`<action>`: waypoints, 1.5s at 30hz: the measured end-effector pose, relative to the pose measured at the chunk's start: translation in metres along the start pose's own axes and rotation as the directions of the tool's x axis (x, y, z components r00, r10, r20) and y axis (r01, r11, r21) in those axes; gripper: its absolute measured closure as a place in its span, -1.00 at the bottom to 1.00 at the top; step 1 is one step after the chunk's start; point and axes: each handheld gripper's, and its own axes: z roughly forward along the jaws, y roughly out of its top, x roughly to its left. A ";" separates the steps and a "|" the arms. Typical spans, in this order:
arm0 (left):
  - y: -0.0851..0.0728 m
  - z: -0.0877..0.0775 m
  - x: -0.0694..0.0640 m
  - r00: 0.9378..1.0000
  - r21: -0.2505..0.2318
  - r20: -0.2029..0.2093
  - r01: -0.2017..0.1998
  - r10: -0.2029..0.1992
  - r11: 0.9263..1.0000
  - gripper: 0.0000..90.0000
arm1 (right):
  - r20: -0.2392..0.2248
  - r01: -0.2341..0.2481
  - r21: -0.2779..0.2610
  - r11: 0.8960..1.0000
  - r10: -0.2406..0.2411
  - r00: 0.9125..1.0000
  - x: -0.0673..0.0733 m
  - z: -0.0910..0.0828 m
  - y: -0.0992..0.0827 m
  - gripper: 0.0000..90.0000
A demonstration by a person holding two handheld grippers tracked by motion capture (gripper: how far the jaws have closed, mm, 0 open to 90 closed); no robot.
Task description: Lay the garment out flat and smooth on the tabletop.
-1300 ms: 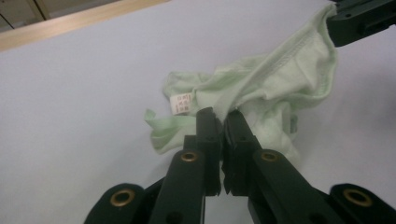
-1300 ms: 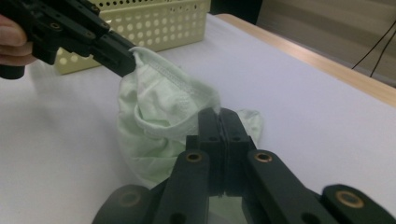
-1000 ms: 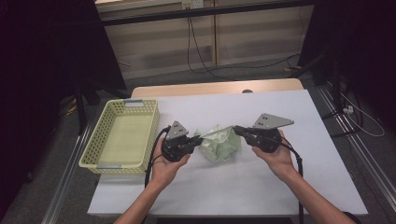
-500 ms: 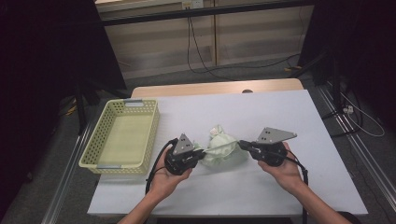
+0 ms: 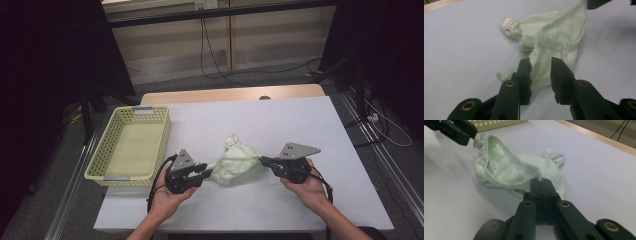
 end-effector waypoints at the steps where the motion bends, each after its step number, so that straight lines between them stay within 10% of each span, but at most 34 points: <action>1: 0.000 0.003 0.003 1.000 0.001 -0.007 0.009 -0.009 1.000 0.52 | 0.001 -0.001 -0.002 1.000 0.001 1.000 0.000 0.000 0.000 0.99; 10: 0.003 0.018 0.004 0.998 0.037 0.033 -0.056 0.054 0.998 0.30 | 0.004 0.000 -0.004 1.000 0.000 1.000 -0.001 -0.001 0.000 0.99; 16: 0.001 0.030 0.005 0.995 0.083 0.067 -0.074 0.069 0.994 0.88 | 0.015 -0.011 -0.008 1.000 0.011 1.000 -0.005 -0.004 0.001 0.99; 26: 0.023 0.015 0.009 0.997 -0.034 0.074 -0.021 0.023 0.999 1.00 | 0.052 -0.022 -0.064 0.998 0.025 0.998 -0.015 -0.019 0.012 0.99; 45: 0.068 0.005 -0.003 0.995 -0.132 0.065 -0.064 0.073 0.989 1.00 | 0.126 0.024 -0.143 0.989 -0.006 0.992 -0.027 -0.070 0.036 0.99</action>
